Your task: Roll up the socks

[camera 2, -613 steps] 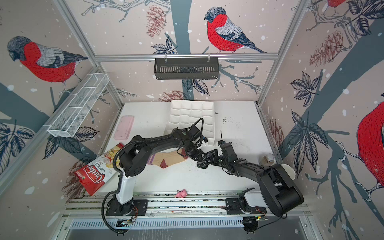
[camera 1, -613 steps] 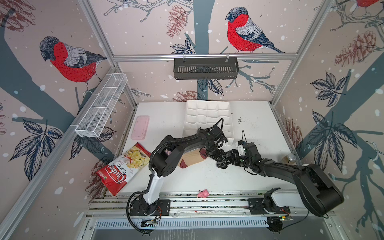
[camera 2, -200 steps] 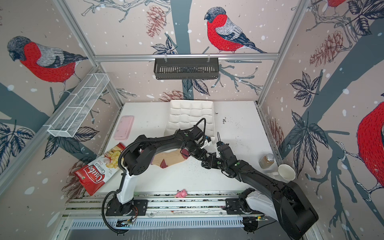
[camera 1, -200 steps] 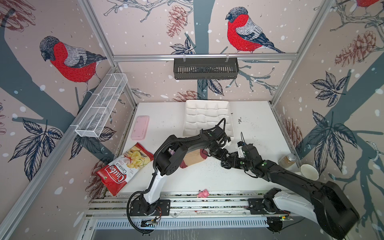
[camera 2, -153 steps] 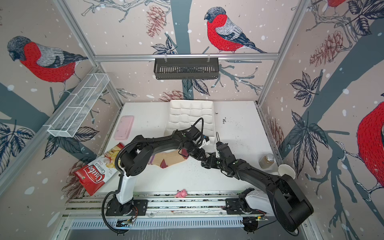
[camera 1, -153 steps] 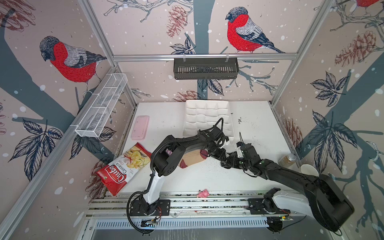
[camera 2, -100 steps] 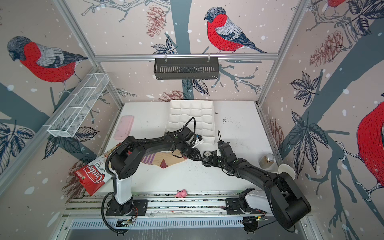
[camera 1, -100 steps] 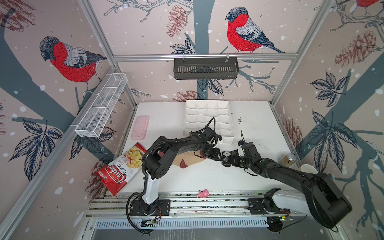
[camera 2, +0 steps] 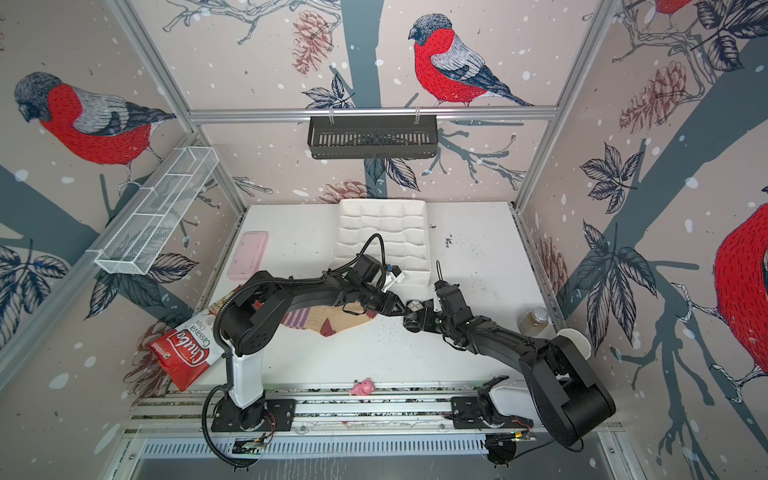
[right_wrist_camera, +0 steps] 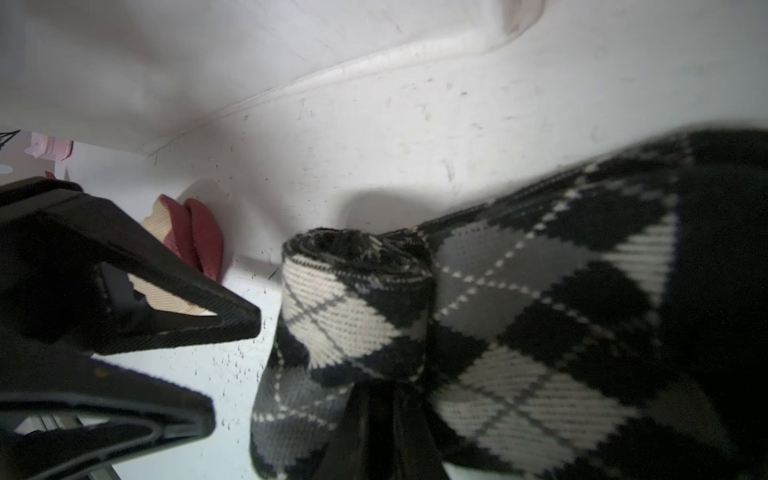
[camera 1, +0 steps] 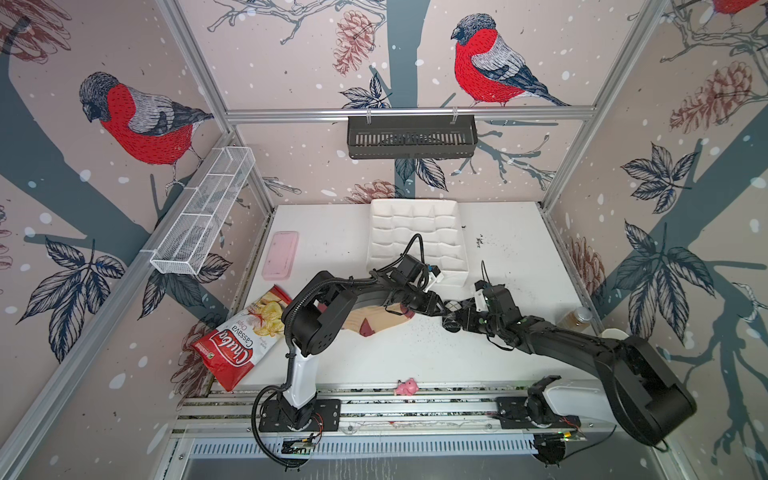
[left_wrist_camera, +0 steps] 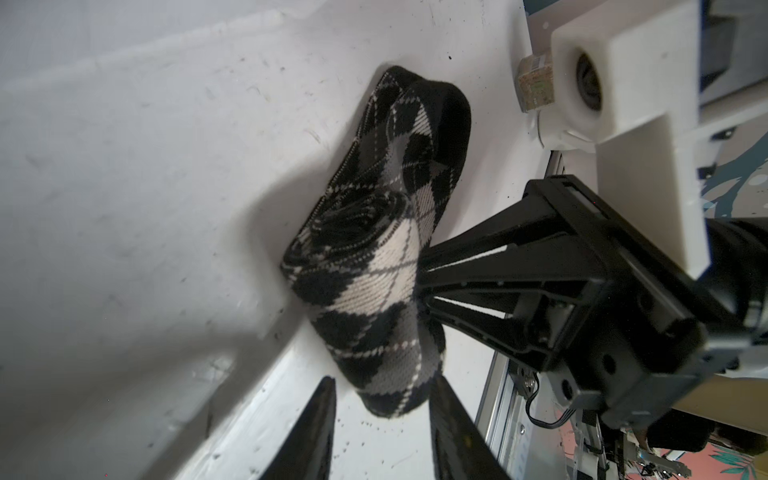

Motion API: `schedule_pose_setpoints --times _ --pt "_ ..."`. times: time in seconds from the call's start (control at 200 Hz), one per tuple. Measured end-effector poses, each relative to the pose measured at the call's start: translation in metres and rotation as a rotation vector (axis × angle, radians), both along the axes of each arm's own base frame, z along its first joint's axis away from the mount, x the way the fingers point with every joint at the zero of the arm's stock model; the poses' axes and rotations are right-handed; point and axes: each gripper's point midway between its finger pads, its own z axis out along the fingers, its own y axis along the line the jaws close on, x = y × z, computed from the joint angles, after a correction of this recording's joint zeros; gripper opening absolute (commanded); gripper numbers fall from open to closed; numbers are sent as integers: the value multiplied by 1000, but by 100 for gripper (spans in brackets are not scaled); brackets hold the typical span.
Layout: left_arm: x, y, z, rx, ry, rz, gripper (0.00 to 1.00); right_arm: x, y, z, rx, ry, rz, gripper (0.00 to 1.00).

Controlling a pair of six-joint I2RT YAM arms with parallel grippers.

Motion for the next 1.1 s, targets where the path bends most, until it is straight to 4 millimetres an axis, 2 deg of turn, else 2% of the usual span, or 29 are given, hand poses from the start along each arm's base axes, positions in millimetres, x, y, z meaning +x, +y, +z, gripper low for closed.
schedule_pose_setpoints --times 0.31,0.71,0.956,1.101 --pt "3 1 -14 22 11 11 39 1 1 0 8 -1 4 13" --pt "1 -2 -21 8 45 17 38 0 5 1 30 -5 17 13" --pt "0 -1 -21 2 53 17 37 -2 18 0 50 -4 39 12" --pt "-2 0 -20 -1 61 15 32 -5 25 0 64 2 47 12"
